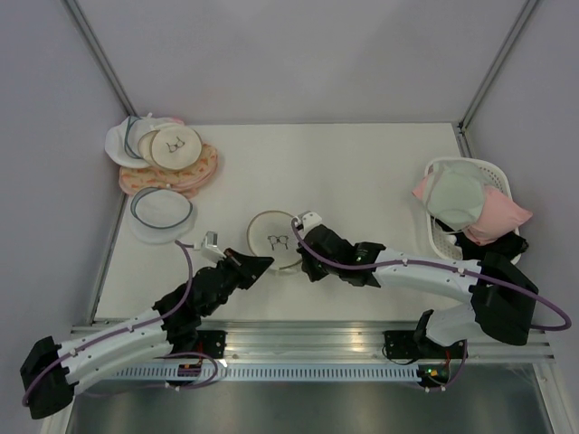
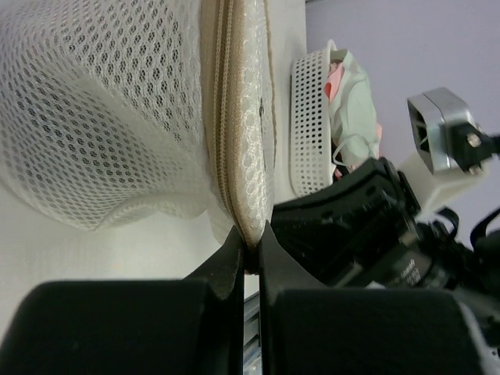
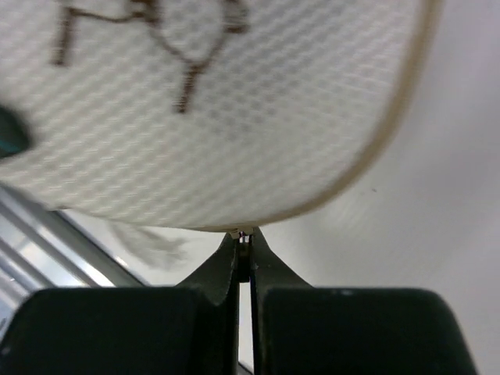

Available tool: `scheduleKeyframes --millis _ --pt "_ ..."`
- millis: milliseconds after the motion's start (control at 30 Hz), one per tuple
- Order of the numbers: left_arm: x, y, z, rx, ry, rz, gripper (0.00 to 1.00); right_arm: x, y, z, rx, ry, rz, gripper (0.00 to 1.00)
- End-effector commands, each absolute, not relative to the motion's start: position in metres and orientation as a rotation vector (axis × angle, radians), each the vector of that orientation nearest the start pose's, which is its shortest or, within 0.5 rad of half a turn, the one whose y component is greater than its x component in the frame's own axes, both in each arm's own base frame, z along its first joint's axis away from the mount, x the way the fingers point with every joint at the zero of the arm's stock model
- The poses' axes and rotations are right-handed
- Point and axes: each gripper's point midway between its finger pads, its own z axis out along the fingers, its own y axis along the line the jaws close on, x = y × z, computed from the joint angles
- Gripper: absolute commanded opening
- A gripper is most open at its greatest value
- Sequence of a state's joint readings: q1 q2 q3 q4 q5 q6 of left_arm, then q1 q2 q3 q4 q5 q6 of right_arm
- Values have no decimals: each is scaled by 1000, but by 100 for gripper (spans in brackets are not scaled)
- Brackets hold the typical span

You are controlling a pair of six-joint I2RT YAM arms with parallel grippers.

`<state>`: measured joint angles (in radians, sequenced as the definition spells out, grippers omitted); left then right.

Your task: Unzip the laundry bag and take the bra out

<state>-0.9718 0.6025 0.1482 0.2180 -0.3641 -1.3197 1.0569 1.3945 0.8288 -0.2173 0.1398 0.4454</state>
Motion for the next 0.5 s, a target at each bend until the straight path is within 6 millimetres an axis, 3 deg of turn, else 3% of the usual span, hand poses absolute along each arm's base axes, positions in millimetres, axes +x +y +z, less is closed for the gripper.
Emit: scheduleKeyframes --millis 0,267,467 --pt "173 -213 125 -400 1974 -1109 2 200 267 75 -615 2389 320 0" --pt "157 -186 127 -172 2014 -943 2 204 253 72 -644 2402 239 0" --pt "139 -202 153 119 2044 -971 2 219 232 78 -617 2380 85 0"
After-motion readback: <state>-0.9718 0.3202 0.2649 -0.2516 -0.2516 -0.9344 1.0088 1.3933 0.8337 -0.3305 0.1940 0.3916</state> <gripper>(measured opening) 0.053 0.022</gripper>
